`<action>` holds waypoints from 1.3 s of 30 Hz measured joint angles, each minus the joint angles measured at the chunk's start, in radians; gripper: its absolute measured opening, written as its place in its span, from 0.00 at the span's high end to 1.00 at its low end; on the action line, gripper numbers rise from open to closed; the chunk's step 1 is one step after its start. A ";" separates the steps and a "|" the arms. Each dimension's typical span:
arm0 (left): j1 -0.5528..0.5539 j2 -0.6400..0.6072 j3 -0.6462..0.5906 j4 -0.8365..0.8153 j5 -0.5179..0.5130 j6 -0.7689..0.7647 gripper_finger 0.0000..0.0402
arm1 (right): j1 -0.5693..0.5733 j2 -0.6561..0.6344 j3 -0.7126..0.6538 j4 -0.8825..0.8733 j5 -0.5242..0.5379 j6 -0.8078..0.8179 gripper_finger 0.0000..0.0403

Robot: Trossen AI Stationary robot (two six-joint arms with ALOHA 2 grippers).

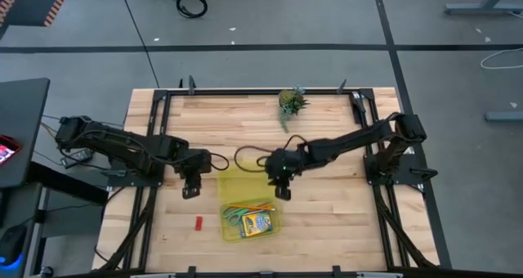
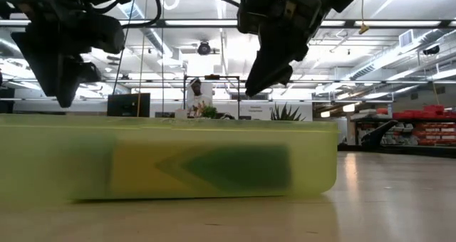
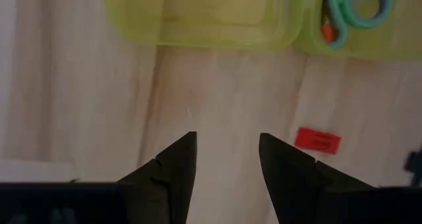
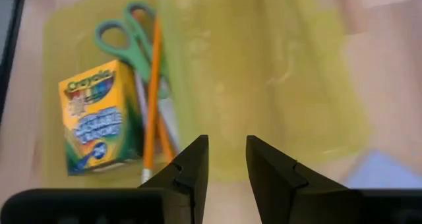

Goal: Pack school essentials
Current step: Put the red eraser into the yellow supply box

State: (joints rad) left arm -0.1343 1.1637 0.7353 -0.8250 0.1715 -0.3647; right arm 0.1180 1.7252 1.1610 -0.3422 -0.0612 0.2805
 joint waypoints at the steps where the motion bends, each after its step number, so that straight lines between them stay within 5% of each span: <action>1: -0.005 0.000 0.000 0.003 0.007 -0.026 0.57 | -0.016 -0.016 0.000 -0.008 0.000 -0.022 0.73; 10: -0.085 0.000 0.000 0.063 0.006 -0.394 0.57 | -0.165 -0.106 0.000 -0.086 0.021 -0.224 0.73; 29: -0.319 0.011 0.000 0.107 -0.137 -1.500 0.57 | -0.417 -0.158 0.004 -0.120 -0.001 -0.466 0.73; 35: -0.398 0.106 0.000 0.166 -0.171 -1.633 0.57 | -0.416 -0.214 0.005 -0.121 -0.011 -0.486 0.73; 39: -0.414 0.185 0.000 0.175 -0.060 -1.681 0.57 | -0.416 -0.243 0.005 -0.115 -0.011 -0.438 0.73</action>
State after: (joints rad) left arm -0.5484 1.3482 0.7353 -0.6502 0.1116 -2.0458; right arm -0.2981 1.4823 1.1656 -0.4574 -0.0719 -0.1573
